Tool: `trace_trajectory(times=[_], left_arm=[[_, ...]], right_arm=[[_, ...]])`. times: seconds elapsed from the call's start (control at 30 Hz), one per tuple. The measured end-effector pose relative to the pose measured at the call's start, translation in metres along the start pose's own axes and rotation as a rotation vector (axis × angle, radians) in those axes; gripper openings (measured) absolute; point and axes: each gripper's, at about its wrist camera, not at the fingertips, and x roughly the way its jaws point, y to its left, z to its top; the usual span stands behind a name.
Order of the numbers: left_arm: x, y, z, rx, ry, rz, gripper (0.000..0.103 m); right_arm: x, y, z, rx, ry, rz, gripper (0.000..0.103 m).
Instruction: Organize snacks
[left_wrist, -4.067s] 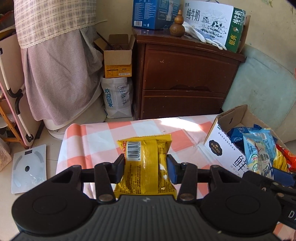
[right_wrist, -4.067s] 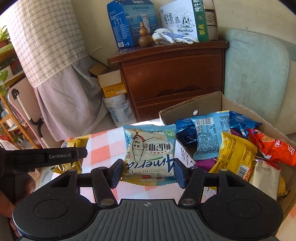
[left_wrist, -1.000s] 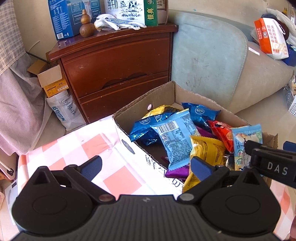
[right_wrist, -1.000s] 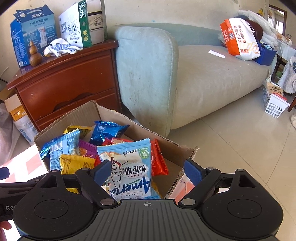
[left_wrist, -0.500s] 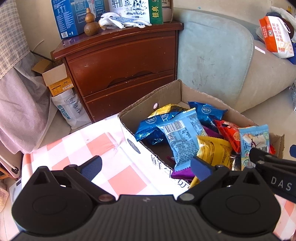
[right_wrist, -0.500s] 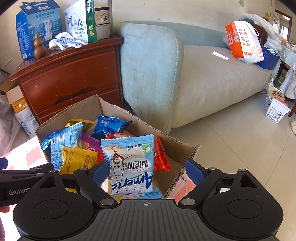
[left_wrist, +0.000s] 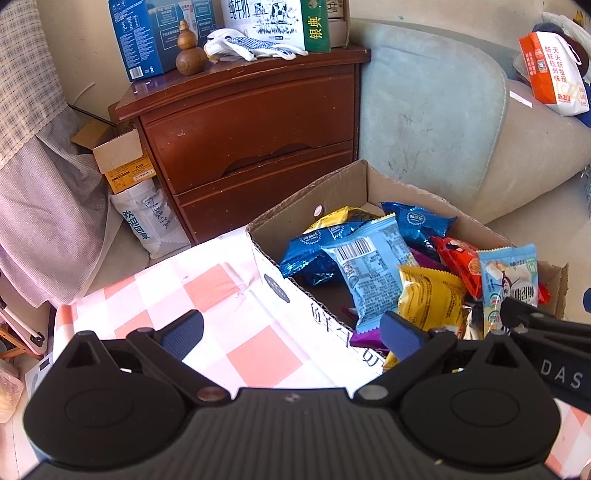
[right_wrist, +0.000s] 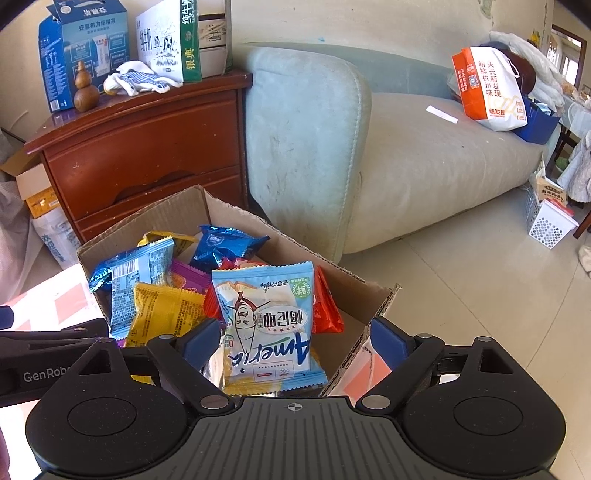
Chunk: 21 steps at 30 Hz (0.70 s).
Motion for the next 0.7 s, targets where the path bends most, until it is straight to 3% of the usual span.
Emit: trace_trajectory(times=[0.5,0.7], left_arm=[[-0.034,0.029,-0.021,0.022,-0.029,0.075,0.1],[-0.044,0.056,-0.046,-0.01,0.005,0.097,0.1]], right_arm=[[-0.034,0.028,-0.01,-0.063,-0.033,0.036,0.09],[-0.049,0.05,-0.021,-0.125,-0.048,0.077,0.09]])
